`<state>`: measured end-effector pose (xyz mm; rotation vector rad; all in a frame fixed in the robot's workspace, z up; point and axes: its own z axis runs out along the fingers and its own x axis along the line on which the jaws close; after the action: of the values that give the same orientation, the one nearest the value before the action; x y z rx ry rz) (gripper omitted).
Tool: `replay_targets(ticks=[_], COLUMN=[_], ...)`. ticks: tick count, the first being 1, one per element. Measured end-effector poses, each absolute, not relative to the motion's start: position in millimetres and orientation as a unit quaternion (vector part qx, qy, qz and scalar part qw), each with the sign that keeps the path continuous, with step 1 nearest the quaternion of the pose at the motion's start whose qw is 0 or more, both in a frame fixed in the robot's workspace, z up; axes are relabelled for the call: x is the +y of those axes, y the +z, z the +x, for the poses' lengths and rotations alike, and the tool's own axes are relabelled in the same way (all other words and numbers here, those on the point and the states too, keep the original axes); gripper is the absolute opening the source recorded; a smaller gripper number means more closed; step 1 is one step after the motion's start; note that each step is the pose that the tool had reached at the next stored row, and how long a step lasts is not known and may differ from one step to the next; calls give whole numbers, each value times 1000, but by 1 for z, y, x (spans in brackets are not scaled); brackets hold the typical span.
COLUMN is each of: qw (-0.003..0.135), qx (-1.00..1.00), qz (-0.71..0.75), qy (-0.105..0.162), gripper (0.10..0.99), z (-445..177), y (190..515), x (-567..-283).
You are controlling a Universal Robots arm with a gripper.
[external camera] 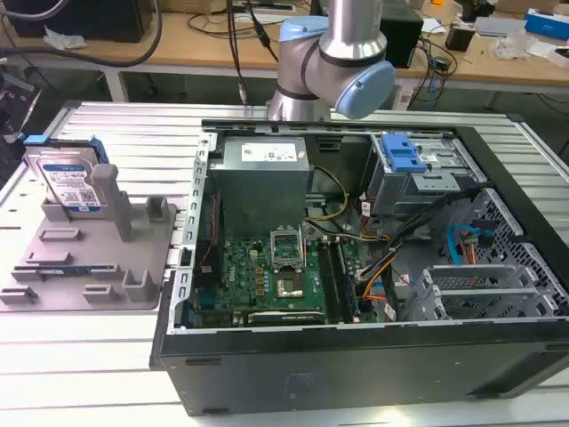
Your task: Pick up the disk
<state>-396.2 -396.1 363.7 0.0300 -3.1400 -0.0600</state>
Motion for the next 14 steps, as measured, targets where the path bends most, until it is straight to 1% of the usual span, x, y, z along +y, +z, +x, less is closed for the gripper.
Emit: replay_targets(ticks=[8, 14], qw=[0, 2], qx=[-1000, -995], qz=[10, 96], qy=[-19, -19], gripper=[106, 106], z=[-396, -396], y=[364, 363], x=[-396, -396])
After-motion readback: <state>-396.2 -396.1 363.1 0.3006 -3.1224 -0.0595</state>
